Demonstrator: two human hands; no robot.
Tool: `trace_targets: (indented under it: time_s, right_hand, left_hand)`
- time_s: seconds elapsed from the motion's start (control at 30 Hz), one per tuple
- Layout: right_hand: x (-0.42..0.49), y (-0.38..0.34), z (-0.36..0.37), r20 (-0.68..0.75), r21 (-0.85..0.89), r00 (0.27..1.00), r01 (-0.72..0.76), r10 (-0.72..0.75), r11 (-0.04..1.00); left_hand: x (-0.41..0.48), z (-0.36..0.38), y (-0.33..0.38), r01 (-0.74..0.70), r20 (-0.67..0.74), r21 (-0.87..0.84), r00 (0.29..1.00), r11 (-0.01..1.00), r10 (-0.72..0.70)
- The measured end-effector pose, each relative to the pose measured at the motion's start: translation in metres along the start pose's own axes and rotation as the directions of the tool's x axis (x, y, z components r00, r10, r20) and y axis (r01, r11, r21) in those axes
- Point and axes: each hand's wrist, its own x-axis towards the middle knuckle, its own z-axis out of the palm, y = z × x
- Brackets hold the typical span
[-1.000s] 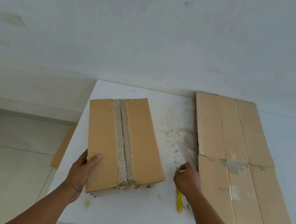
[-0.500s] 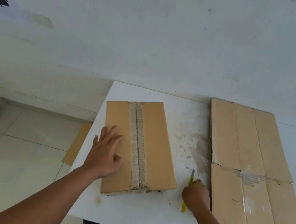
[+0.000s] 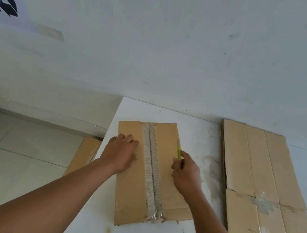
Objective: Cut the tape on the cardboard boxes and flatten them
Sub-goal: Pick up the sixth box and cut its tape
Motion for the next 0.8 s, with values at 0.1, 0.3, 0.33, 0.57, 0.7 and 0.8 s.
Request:
trace_targets:
  time_s: [0.1, 0.3, 0.33, 0.57, 0.7, 0.8]
  right_hand:
    - [0.003, -0.023, 0.023, 0.050, -0.118, 0.995, 0.089, -0.083, 0.989]
    - [0.022, -0.053, 0.055, 0.177, -0.331, 0.975, 0.187, -0.134, 0.925]
    - [0.025, -0.057, 0.058, 0.190, -0.362, 0.975, 0.180, -0.117, 0.915]
    - [0.042, -0.074, 0.073, 0.231, -0.466, 0.972, 0.148, -0.042, 0.872]
    - [0.047, -0.081, 0.077, 0.251, -0.511, 0.967, 0.161, -0.033, 0.844]
    - [0.049, -0.083, 0.077, 0.250, -0.534, 0.968, 0.154, -0.019, 0.831]
  left_hand:
    - [0.015, -0.015, -0.004, 0.014, 0.075, -0.013, 0.997, 1.000, -0.013]
    - [0.048, -0.026, -0.012, -0.087, 0.226, -0.005, 0.970, 0.996, 0.085]
    - [0.052, -0.026, -0.014, -0.096, 0.262, 0.001, 0.961, 0.995, 0.092]
    - [0.074, -0.020, -0.028, -0.133, 0.274, 0.055, 0.955, 0.990, 0.113]
    - [0.081, -0.019, -0.028, -0.133, 0.283, 0.033, 0.952, 0.991, 0.118]
    - [0.083, -0.020, -0.028, -0.129, 0.299, 0.013, 0.947, 0.992, 0.120]
